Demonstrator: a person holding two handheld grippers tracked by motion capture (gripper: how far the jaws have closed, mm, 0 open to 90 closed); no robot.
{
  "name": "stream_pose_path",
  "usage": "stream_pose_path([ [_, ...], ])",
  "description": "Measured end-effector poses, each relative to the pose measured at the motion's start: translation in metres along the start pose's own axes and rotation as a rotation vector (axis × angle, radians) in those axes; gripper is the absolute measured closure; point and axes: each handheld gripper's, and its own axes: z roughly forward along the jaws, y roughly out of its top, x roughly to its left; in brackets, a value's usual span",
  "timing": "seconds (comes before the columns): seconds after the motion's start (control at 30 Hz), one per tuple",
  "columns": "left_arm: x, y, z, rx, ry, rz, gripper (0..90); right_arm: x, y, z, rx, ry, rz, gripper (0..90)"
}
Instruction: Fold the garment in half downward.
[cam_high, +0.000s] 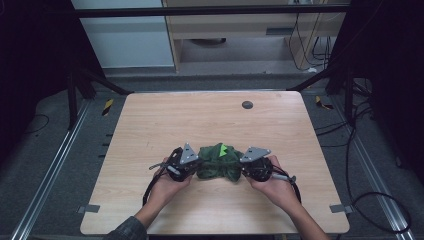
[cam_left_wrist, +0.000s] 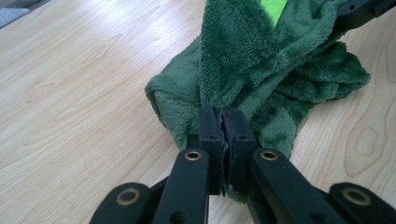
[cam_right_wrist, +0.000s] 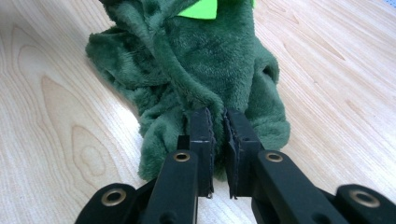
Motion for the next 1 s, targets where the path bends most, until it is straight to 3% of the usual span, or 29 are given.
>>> stream_pose_path([
  [0.33, -0.006, -0.01, -0.001, -0.01, 0.009, 0.004, 87.1, 0.009, -0.005, -0.003, -0.001, 0.009, -0.012, 81.6],
  [0.63, -0.011, -0.021, -0.003, -0.041, 0.007, -0.022, 86.4, 0.014, -0.012, -0.004, -0.002, 0.009, -0.013, 81.0],
  [1.0, -0.017, -0.031, -0.005, -0.04, 0.007, -0.029, 84.1, 0.019, -0.018, -0.005, -0.005, 0.016, -0.008, 79.1],
])
